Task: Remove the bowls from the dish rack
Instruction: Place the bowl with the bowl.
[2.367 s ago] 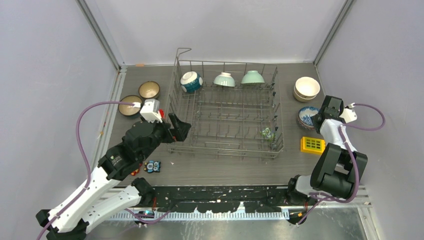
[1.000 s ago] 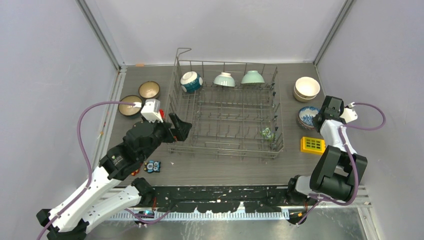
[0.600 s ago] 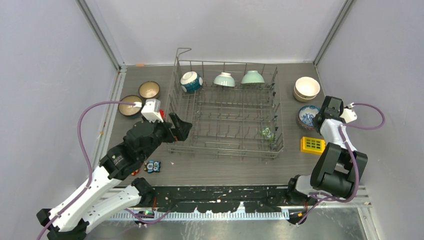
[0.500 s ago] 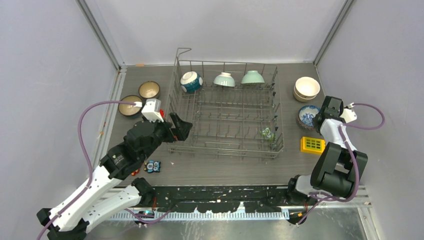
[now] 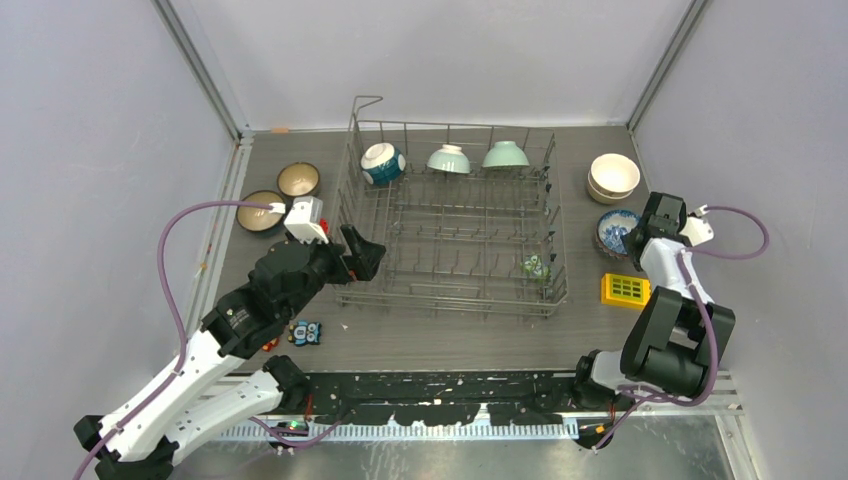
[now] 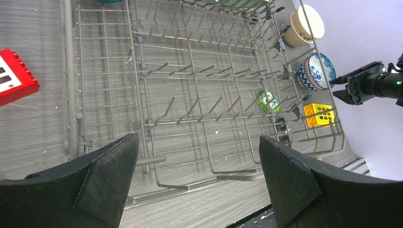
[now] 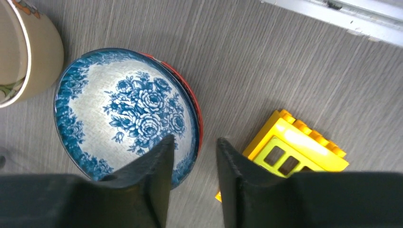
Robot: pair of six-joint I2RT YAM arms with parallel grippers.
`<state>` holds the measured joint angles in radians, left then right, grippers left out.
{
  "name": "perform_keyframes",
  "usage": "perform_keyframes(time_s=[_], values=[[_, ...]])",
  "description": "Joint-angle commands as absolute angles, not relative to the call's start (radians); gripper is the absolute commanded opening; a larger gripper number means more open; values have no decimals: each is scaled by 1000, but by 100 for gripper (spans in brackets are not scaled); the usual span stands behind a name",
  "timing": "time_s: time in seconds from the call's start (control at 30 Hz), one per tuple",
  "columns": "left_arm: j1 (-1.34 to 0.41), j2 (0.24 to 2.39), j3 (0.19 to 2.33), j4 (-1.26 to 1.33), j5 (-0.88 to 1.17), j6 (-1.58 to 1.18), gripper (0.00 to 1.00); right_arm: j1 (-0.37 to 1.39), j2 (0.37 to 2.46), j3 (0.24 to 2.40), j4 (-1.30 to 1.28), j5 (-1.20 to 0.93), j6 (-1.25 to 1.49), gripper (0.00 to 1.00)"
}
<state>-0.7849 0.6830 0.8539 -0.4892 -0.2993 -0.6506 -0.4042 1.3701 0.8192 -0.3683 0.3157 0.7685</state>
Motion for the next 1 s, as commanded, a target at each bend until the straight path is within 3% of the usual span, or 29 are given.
perform_keyframes(time_s=[0.0, 0.17, 0.33, 0.47, 0.73, 0.97], values=[[-781, 689, 838, -547, -281, -667, 100, -406, 1284, 872, -393, 366, 782, 50], [-781, 697, 849, -556, -279, -654, 100, -352, 1203, 977, -479, 457, 771, 66], [-781, 707, 886, -580, -322, -595, 100, -198, 1077, 1100, -504, 525, 706, 66], [-781, 715, 911, -561, -380, -529, 100, -14, 952, 1177, -440, 500, 589, 59], [-781, 834, 1049, -571, -535, -362, 100, 317, 924, 1326, -403, 84, 492, 58], [-778, 940, 1126, -574, -637, -249, 100, 478, 984, 1158, -307, -21, 562, 60]])
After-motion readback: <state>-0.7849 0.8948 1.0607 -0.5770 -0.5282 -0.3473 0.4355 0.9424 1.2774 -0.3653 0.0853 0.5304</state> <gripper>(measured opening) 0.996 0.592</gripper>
